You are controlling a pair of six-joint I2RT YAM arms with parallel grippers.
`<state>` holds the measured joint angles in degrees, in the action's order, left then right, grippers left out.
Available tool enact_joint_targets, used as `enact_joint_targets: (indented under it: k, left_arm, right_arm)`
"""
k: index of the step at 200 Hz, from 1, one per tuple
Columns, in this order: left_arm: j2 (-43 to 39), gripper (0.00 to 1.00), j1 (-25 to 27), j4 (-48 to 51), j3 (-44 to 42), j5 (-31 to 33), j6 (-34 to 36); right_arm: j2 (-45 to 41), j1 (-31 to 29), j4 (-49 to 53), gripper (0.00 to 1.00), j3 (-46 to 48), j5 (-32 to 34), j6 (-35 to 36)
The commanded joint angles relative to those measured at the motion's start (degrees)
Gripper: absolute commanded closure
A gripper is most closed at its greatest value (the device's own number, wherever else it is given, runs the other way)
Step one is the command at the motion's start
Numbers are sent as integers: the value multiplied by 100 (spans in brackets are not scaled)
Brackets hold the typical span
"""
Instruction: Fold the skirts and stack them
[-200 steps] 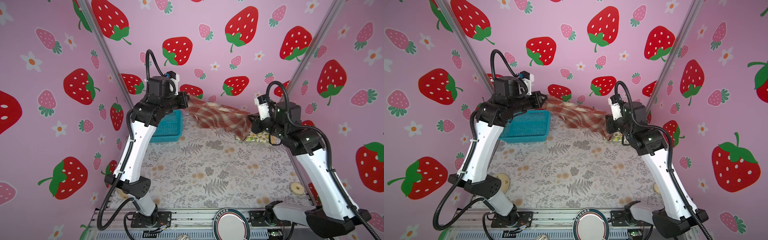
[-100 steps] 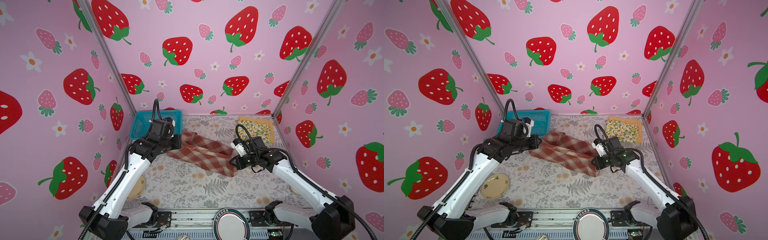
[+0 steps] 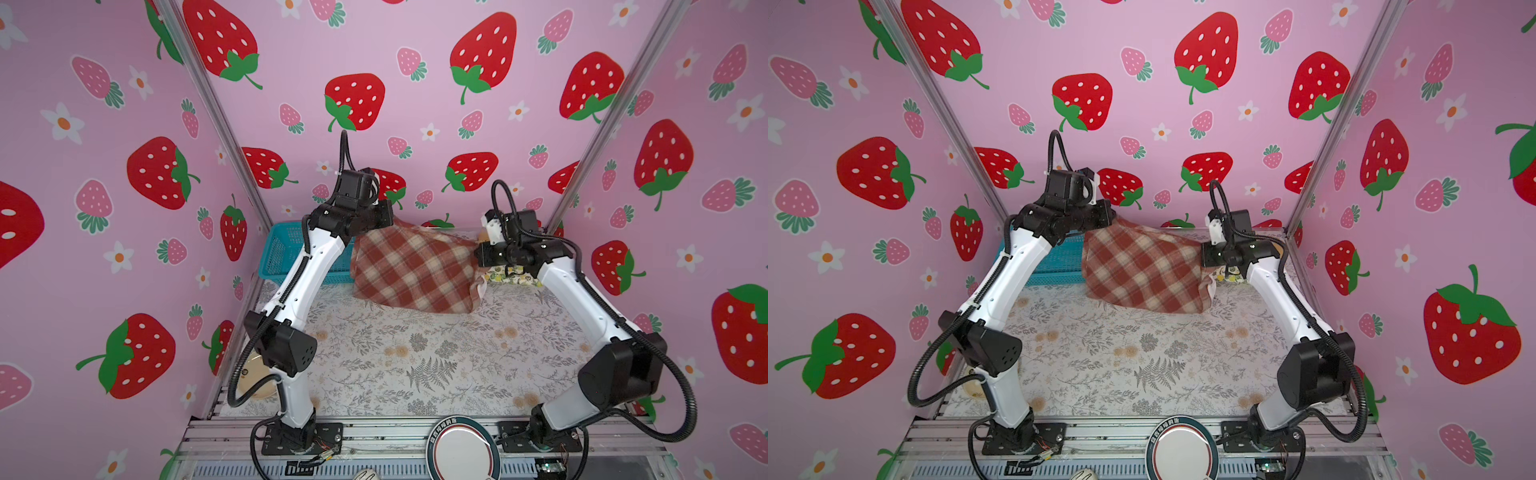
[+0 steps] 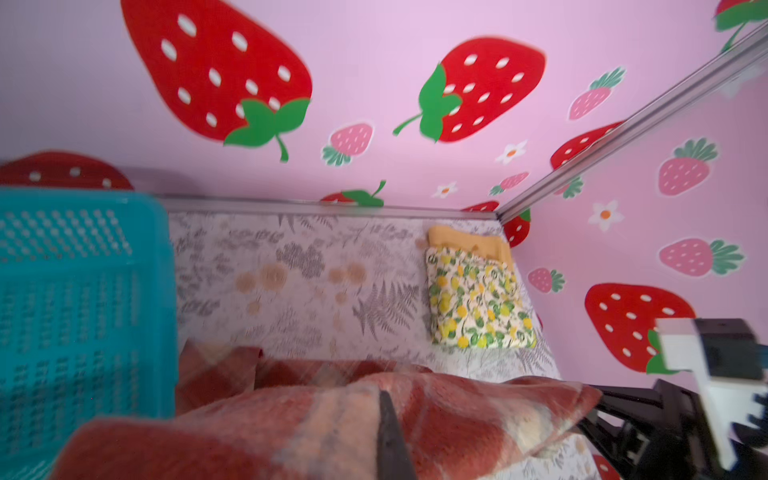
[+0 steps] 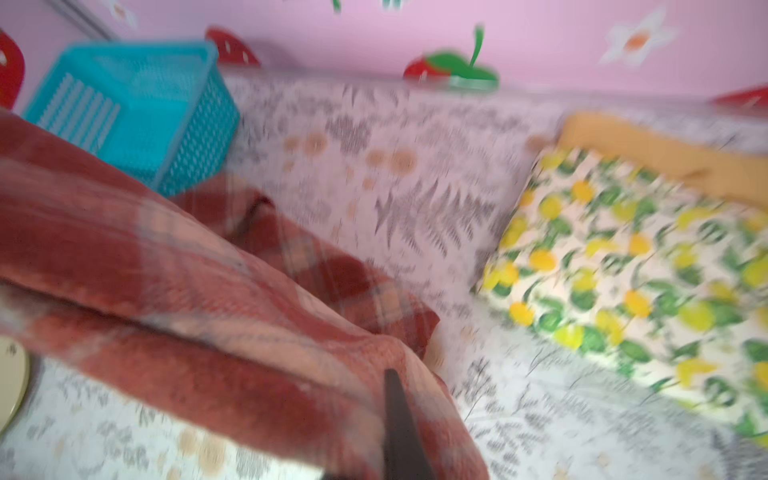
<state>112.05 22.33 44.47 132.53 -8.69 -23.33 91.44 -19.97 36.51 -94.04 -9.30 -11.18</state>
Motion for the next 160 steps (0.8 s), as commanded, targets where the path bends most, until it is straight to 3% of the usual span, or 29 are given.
enact_joint_targets:
  k: [1, 13, 25, 48, 70, 109, 138, 160]
  left_arm:
    - [193, 100, 35, 440, 1361, -64, 103]
    - [190, 100, 44, 458, 1708, -14, 133]
    - [-115, 100, 44, 224, 1476, 45, 191]
    - [-1343, 100, 81, -794, -374, 525, 324]
    - [-2501, 100, 96, -1605, -2405, 640, 302]
    - [-4043, 100, 214, -1862, -5283, 691, 80]
    - [-5008, 100, 307, -1805, -7039, 888, -403]
    - [-5674, 100, 330, -1540, -7817, 1263, -654]
  right_arm:
    - [-34, 11, 732, 100, -1180, 673, 233]
    - [-47, 2, 955, 100, -1640, 816, 302]
    - [-172, -19, 1087, 100, -1793, 884, 344]
    - [-553, -132, 1163, 100, -1352, 877, 354]
    - [-1001, -290, 1061, 100, -341, 685, 306]
    - [-1803, -536, 632, 100, 1862, -68, 43]
    - [-2065, -870, 361, 100, 3305, -785, -62]
    - [-2275, -1148, -220, 100, 4197, -1504, -341]
